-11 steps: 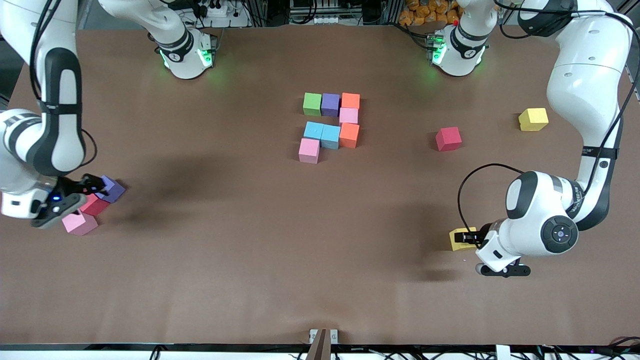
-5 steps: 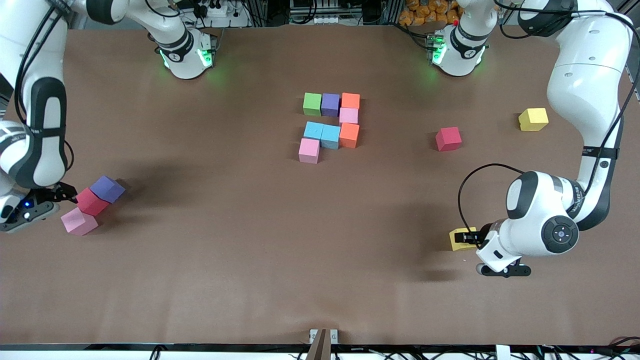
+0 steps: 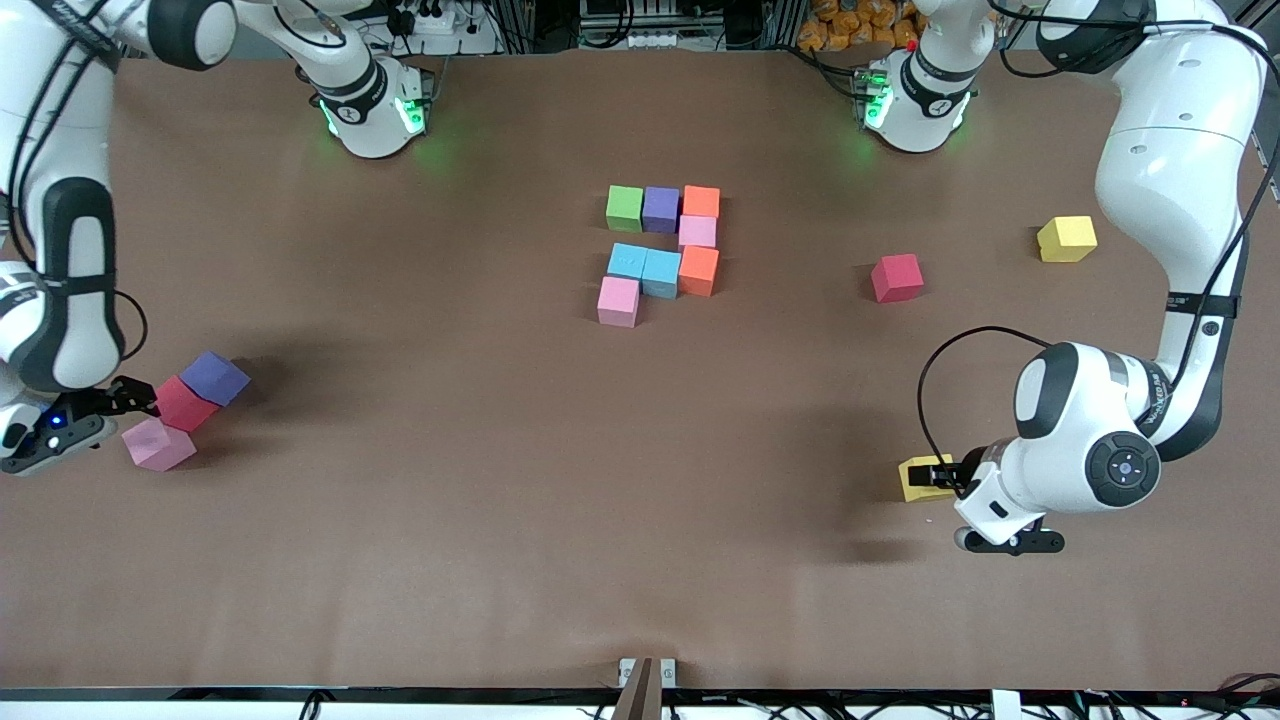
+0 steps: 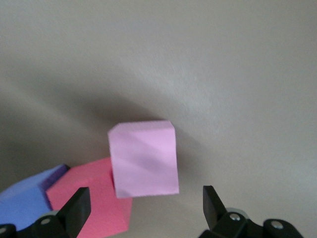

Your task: Form number 2 with 11 blocks

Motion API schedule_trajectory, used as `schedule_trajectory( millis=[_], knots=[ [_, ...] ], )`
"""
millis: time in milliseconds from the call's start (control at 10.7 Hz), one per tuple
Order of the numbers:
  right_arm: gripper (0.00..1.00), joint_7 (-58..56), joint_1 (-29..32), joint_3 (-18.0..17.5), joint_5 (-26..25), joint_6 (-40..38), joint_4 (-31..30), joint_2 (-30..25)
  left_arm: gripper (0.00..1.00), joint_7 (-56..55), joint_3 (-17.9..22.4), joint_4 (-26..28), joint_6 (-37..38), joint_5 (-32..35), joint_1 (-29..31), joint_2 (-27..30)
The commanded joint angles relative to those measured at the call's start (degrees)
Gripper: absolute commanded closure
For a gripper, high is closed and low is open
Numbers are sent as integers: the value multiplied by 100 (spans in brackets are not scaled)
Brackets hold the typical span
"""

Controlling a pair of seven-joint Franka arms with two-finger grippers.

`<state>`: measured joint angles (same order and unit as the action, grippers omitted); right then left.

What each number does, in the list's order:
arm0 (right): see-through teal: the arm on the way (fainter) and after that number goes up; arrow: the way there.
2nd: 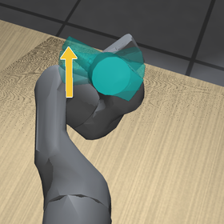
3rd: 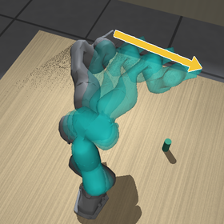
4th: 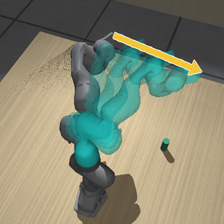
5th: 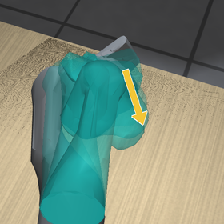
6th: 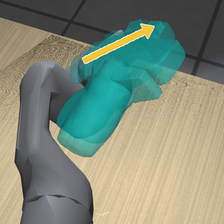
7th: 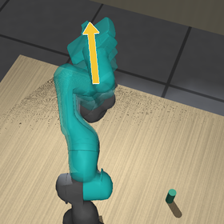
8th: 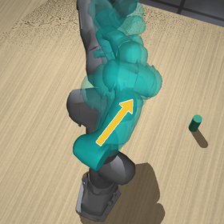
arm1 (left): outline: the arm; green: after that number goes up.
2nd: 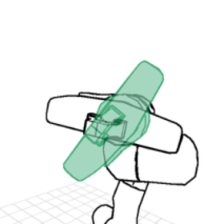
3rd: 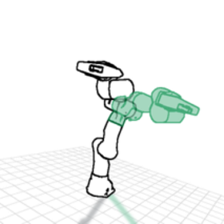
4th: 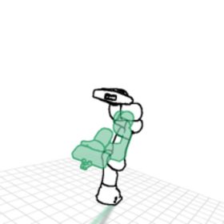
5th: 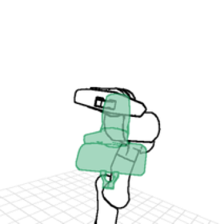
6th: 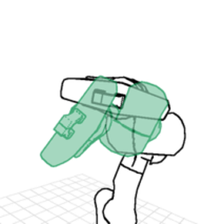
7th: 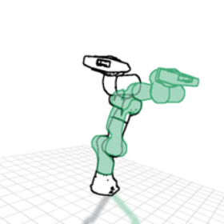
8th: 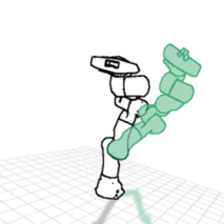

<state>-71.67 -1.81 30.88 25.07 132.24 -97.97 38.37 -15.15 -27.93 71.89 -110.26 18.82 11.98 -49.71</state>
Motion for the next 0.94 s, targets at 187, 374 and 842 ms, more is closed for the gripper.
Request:
schedule_trajectory(
  millis=[187,374,842],
  knots=[
    [0,406,453,-521,139,-84,375,242,0,39,60,18,-4,-18,-47,49],
    [0,619,497,-671,148,-93,594,276,0,39,60,26,-30,-18,-64,14],
    [0,514,567,-750,673,-40,657,663,0,48,69,141,-268,-89,-12,-144]
  ],
)
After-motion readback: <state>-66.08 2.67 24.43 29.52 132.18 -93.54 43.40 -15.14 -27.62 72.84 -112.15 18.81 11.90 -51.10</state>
